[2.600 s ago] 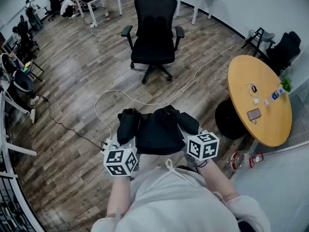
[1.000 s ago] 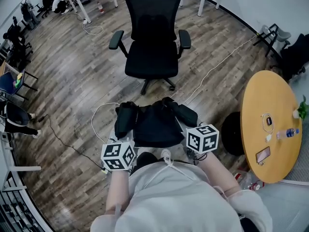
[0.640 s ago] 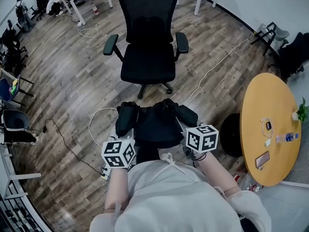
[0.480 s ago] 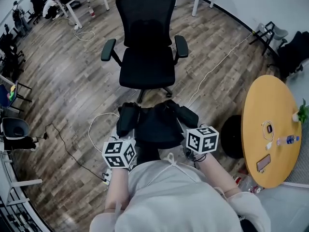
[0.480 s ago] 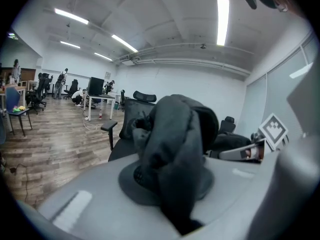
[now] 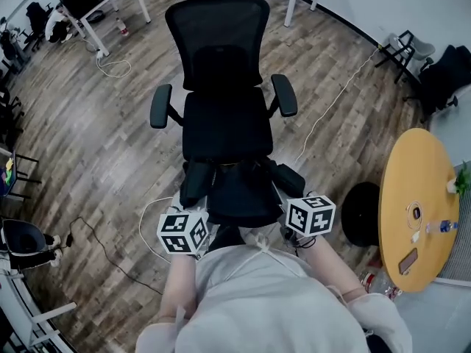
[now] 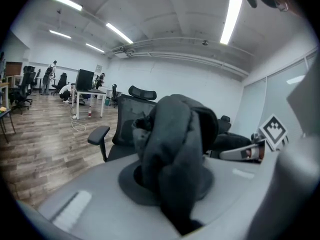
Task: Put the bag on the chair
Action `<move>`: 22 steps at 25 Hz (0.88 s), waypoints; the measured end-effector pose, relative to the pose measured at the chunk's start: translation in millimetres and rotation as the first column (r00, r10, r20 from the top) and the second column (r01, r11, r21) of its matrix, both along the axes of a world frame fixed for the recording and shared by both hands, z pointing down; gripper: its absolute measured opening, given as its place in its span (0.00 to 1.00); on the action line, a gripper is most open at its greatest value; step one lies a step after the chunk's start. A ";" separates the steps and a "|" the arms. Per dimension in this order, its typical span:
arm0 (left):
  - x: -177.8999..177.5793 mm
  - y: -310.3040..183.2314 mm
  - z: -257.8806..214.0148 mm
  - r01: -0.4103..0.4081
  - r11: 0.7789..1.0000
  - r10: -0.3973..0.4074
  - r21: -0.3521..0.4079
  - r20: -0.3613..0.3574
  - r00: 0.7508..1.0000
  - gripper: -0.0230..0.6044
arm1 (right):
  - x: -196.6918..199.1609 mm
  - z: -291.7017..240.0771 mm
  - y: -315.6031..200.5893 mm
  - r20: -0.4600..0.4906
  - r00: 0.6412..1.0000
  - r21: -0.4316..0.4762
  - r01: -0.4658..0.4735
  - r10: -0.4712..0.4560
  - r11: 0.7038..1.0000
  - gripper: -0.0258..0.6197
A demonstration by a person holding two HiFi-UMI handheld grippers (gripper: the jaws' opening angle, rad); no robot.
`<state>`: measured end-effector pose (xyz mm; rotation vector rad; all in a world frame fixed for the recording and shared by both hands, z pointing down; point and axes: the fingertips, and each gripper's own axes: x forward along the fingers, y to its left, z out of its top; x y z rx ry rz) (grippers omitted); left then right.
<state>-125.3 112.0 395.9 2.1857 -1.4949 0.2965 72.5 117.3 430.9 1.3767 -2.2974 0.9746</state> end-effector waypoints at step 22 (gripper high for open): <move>-70.7 -250.6 34.1 -0.042 0.996 0.042 -0.083 -0.002 0.999 0.08 | -71.9 32.0 -245.3 -0.022 0.999 -0.078 -0.038 0.037 0.996 0.09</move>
